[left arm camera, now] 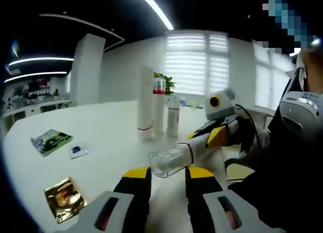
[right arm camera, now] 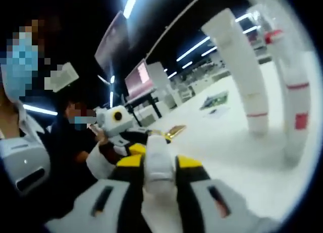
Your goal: Arrange the skincare products in the storage area until every visible bottle or jar stands upright without overlapping.
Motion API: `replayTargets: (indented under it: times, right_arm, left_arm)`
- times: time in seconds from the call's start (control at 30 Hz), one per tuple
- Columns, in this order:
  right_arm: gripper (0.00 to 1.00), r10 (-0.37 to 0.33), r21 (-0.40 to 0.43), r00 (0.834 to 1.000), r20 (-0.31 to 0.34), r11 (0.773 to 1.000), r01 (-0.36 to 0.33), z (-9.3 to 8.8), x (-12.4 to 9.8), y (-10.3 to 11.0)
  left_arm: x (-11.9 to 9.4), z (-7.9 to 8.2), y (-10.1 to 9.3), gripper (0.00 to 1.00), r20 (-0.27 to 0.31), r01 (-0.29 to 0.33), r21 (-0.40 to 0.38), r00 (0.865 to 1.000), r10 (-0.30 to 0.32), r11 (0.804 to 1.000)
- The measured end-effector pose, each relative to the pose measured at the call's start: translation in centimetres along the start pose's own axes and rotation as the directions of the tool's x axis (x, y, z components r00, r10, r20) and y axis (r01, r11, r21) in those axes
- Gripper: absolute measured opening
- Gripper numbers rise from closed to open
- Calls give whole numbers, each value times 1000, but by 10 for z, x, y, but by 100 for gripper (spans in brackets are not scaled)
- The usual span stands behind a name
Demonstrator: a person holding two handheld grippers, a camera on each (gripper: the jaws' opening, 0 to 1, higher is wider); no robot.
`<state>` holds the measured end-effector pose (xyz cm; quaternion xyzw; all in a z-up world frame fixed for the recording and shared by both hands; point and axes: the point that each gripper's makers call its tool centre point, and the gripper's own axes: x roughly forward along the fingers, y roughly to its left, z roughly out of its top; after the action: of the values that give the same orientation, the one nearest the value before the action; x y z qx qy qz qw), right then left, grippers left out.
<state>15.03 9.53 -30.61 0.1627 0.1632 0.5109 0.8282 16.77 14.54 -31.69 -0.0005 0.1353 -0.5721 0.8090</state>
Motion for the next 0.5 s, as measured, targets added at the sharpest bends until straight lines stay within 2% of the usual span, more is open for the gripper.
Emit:
replayTargets:
  times: [0.1,0.2,0.33,0.5]
  right_arm:
    - [24,46,49,999,25,998,-47,3,-2,7]
    - [24,99,121,993,58,987,-106,8,-5,13]
    - [24,145,130,988,55,980,-151,7,-6,21]
    - [24,240,219,967,86,942,-254,9,-8,37]
  left_arm:
    - [-2,6,-6,27,25,27,33,999,-28,999]
    - [-5,18,-19,30,94,95,29,991,-97,995]
    - [-7,30,-29,33,151,141,22,978,-143,990]
    - [-10,46,-45,33,241,205,42,948,-209,978]
